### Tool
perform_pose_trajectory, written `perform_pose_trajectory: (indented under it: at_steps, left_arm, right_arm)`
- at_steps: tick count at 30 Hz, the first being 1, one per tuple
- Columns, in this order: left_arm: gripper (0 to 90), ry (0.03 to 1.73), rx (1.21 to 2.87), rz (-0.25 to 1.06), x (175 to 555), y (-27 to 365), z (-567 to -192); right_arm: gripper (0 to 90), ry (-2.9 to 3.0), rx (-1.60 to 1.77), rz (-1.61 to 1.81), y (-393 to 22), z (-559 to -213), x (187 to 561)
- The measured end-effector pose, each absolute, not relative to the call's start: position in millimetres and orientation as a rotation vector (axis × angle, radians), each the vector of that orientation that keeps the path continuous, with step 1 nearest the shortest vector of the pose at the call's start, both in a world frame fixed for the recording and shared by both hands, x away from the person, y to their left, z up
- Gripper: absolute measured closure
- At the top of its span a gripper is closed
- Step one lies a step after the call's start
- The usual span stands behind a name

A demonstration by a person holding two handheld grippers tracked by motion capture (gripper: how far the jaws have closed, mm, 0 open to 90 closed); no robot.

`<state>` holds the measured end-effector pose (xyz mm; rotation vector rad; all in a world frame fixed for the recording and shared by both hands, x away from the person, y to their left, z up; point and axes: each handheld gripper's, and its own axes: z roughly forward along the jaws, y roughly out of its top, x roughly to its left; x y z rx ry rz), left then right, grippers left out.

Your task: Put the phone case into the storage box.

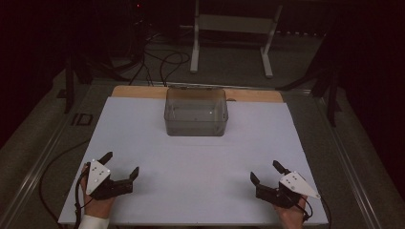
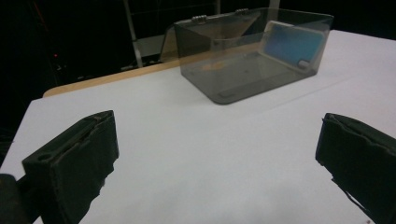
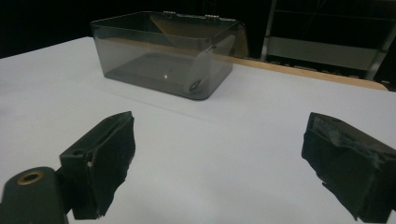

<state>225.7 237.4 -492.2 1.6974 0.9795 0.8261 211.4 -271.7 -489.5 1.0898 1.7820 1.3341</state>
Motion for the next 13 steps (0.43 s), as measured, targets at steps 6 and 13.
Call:
perform_pose_trajectory:
  at_steps: [6, 13]
  left_arm:
    - [0.2, 0.968, 1.706, 0.822, 225.8, 236.5, -492.8]
    - [0.2, 0.963, 1.729, 0.82, 226.8, 233.3, -494.2]
  right_arm:
    - [9.8, 1.768, 1.069, 1.314, -273.9, -488.5, 210.2]
    - [9.8, 1.762, 1.061, 1.323, -275.1, -487.2, 209.8]
